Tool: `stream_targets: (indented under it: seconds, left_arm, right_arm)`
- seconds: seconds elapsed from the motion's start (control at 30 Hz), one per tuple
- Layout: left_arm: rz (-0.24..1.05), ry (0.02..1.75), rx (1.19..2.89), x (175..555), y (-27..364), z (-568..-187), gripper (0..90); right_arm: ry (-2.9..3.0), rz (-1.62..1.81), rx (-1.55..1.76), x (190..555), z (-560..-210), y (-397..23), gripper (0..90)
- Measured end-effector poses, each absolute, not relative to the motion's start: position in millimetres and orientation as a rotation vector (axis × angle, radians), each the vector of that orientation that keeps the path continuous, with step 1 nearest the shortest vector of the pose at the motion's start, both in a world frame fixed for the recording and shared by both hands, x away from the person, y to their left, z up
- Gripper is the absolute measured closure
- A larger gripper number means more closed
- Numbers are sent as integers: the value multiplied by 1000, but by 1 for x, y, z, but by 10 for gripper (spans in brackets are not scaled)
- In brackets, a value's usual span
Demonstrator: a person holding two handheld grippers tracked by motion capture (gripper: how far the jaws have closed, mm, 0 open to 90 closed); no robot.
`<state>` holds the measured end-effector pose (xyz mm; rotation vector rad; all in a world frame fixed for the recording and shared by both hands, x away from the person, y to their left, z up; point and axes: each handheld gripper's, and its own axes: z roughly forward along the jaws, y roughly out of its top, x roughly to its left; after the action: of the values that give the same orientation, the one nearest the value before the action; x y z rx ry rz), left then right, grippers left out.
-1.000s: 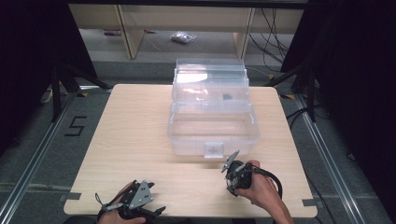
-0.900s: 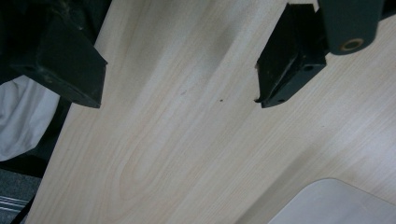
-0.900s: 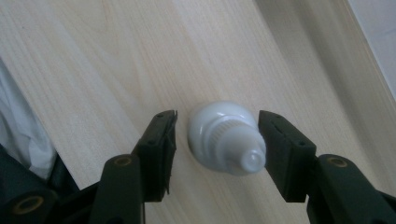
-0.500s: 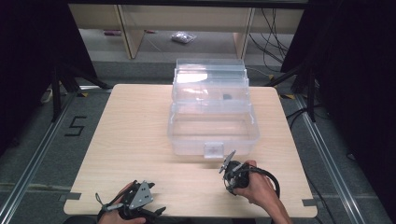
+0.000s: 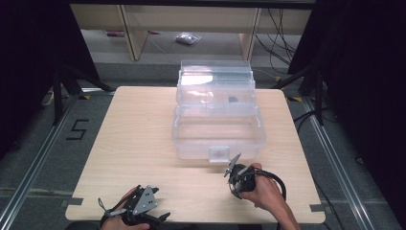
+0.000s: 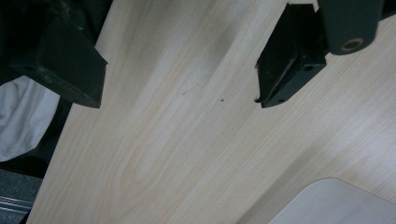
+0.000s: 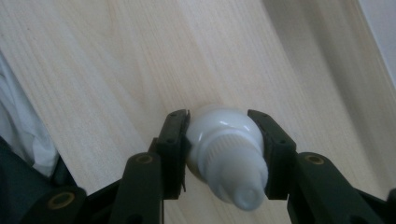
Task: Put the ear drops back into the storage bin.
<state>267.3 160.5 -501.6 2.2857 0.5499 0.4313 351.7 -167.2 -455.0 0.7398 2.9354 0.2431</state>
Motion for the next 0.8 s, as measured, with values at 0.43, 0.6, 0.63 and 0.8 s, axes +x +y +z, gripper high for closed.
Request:
stream_targets:
  seconds: [0.43,0.6,0.63,0.8]
  left_arm:
    - [437,556,2289,268,161,-502,152]
    - [438,555,2292,269,161,-502,152]
    - [431,563,2288,268,161,-503,151]
    - [435,553,2286,269,161,-503,152]
  right_arm:
    - [2892,393,765,359,-428,-185,601]
    - [2874,400,796,365,-419,-188,601]
    - [2878,410,780,368,-415,-189,601]
    - [2876,409,799,373,-404,-189,601]
